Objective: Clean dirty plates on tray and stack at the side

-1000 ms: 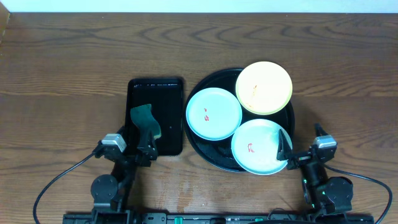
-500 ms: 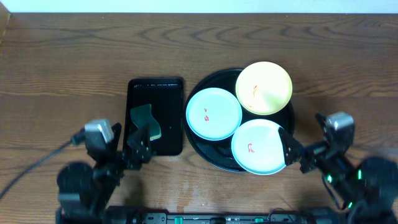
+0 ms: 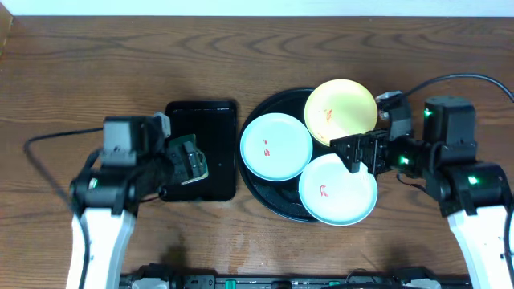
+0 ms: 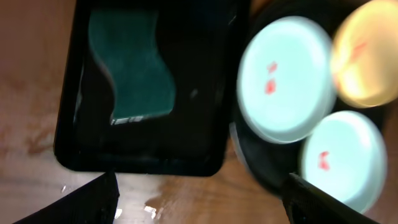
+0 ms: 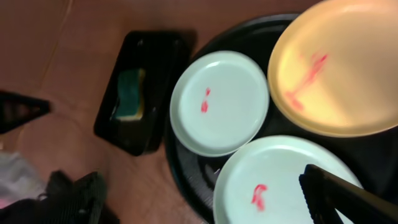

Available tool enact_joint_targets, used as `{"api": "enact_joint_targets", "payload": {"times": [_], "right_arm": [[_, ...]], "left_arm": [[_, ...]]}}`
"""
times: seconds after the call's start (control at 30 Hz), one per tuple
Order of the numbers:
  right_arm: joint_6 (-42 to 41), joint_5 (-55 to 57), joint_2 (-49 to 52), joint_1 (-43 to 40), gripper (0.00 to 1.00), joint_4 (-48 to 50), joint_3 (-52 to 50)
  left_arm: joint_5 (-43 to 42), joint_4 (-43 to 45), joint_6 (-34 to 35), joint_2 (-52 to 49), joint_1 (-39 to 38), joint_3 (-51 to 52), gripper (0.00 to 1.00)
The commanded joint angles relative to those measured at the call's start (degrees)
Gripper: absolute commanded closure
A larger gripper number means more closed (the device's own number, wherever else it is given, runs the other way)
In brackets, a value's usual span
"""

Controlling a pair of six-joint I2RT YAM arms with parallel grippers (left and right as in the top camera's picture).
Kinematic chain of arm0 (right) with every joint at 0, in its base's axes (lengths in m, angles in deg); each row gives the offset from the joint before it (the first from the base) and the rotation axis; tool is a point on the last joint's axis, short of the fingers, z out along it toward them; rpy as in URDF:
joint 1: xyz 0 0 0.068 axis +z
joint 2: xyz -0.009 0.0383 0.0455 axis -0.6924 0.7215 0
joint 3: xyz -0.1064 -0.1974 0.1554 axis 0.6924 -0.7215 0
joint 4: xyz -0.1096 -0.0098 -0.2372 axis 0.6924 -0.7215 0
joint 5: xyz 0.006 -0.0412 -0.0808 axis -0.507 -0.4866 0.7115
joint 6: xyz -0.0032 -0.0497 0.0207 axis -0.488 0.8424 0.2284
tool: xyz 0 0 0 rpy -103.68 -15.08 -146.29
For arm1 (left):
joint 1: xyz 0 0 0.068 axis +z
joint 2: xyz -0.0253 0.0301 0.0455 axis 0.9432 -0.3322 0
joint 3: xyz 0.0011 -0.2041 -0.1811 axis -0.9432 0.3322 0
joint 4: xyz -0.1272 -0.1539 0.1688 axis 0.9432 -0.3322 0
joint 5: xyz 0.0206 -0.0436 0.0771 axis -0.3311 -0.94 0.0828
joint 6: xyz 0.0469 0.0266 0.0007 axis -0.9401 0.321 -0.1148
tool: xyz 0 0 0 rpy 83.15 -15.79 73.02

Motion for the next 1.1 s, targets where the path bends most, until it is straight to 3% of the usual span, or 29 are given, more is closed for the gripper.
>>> {"api": "enact_joint_targets", "payload": {"times": [0.0,0.1,0.27,0.4,0.57,0.6,0.67,0.7,0.97,1.07], "right_arm": [[-0.79,-3.54,0.87,0.81,0.01,-0.96,1.18],[-0.79,-3.48,0.83,0.79,0.09,-1.29,1.16],[-0.83,-3.52,0.83,0.79,0.16,-1.62,1.16],[-0.81,-3.50,0.85,0.79,0.20,-2.99,1.16],[-0.83,-3.34,0.85,0.79,0.22,-3.52,1.14],[-0.83,-3.34,0.85,0.79,0.23,-3.56,1.14],[-0.83,-3.34,0.85,0.79,0.23,-3.61,1.14],[-0.83,-3.34,0.85,0.79,0.23,-3.63,1.14],[-0.81,-3.32,0.85,0.79,0.23,-3.87,1.14],[-0.83,-3.32,0.85,0.79,0.23,-3.87,1.14]], "left_arm": [[5.97,-0.42,-0.35,-7.61,-0.15,-0.39,0.16],[13.53,0.94,3.39,-14.19,-0.50,-0.26,0.24],[13.77,8.87,4.46,-26.71,-0.50,-0.28,0.47],[13.14,12.83,4.68,-33.51,-0.50,-0.26,0.56],[13.57,16.24,5.11,-41.44,-0.50,-0.28,0.57],[13.05,16.87,5.18,-42.53,-0.50,-0.28,0.61],[9.81,18.21,5.03,-44.74,-0.50,-0.28,0.88],[7.89,18.43,4.63,-45.18,-0.50,-0.31,0.92],[4.50,14.45,3.02,-37.70,-0.50,-2.58,0.91],[4.52,12.76,2.34,-33.22,-0.52,-2.60,0.71]]}}
